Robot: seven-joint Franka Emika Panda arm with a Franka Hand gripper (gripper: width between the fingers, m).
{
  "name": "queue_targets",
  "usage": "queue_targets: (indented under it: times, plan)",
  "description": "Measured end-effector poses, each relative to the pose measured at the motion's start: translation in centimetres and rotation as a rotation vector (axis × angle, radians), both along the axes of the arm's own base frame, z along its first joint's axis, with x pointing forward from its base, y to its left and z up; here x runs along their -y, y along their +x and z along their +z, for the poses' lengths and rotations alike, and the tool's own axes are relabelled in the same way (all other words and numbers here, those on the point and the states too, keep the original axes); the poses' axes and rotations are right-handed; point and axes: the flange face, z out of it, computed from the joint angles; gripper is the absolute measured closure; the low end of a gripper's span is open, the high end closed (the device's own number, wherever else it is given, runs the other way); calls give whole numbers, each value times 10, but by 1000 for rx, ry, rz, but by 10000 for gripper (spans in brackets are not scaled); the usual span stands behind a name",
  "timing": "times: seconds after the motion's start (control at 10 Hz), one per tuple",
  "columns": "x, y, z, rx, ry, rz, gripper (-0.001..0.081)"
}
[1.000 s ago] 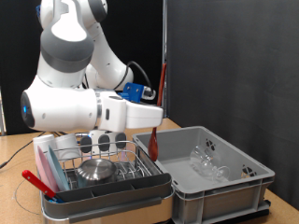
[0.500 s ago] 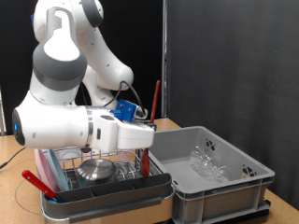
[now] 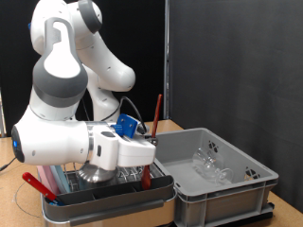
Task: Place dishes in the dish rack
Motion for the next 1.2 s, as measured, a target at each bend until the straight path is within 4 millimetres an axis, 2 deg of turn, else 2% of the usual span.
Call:
queue_targets:
  times: [0.4,0.9,1.2]
  plan:
    - [2,6,-17,-7,-4,-6,719]
    - [-5,11,-45,-52,7,-3,719]
    - [-9,13,-50,-61,10,2,719]
